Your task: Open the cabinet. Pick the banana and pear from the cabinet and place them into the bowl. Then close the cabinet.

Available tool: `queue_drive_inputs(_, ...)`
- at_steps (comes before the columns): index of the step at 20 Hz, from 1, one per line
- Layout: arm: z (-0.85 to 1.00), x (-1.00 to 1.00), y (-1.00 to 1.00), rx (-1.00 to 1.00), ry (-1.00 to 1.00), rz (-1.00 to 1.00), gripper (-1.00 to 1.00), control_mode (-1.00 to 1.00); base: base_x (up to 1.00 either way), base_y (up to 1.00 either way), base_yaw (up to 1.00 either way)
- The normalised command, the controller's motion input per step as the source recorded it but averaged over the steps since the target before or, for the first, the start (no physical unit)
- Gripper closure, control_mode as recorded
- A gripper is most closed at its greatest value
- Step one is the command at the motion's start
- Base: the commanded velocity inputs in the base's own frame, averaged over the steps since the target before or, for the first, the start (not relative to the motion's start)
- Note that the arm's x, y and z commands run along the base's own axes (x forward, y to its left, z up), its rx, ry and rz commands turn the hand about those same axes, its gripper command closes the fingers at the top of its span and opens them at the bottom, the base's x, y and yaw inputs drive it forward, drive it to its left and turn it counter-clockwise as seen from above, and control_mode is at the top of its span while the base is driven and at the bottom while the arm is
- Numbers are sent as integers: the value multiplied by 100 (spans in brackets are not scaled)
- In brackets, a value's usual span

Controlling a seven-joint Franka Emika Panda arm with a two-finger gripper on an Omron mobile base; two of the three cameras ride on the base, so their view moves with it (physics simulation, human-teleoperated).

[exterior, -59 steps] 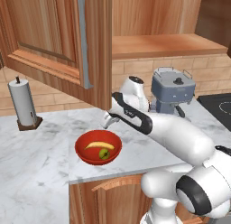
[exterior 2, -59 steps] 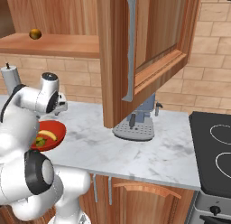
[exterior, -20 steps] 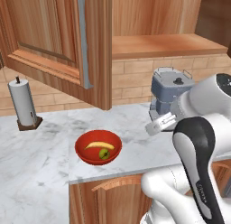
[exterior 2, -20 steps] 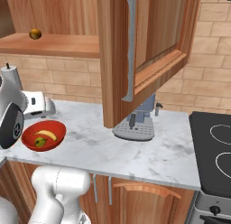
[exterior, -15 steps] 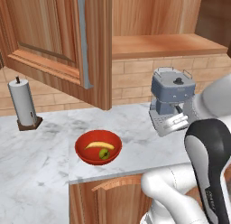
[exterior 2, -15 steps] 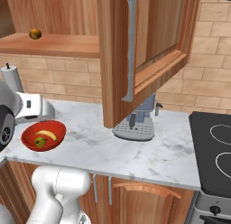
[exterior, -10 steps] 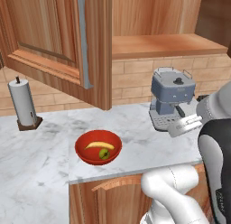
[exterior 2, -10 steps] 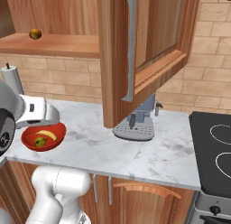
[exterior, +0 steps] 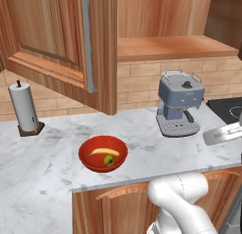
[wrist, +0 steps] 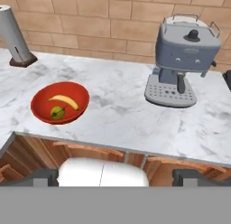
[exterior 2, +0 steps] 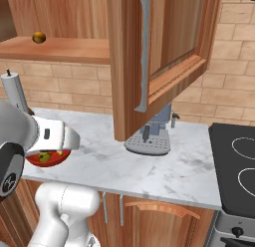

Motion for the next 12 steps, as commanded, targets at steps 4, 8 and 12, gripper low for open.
queue_drive_inputs(4,5,-21,-47,5,0,-13,-100,-100,0,0,0)
queue_drive_inputs(8,0,-5,-58,6,0,-3,-100,-100,0,0,0)
queue_drive_inputs(12,0,-6,-54,4,0,-2,-100,-100,0,0,0)
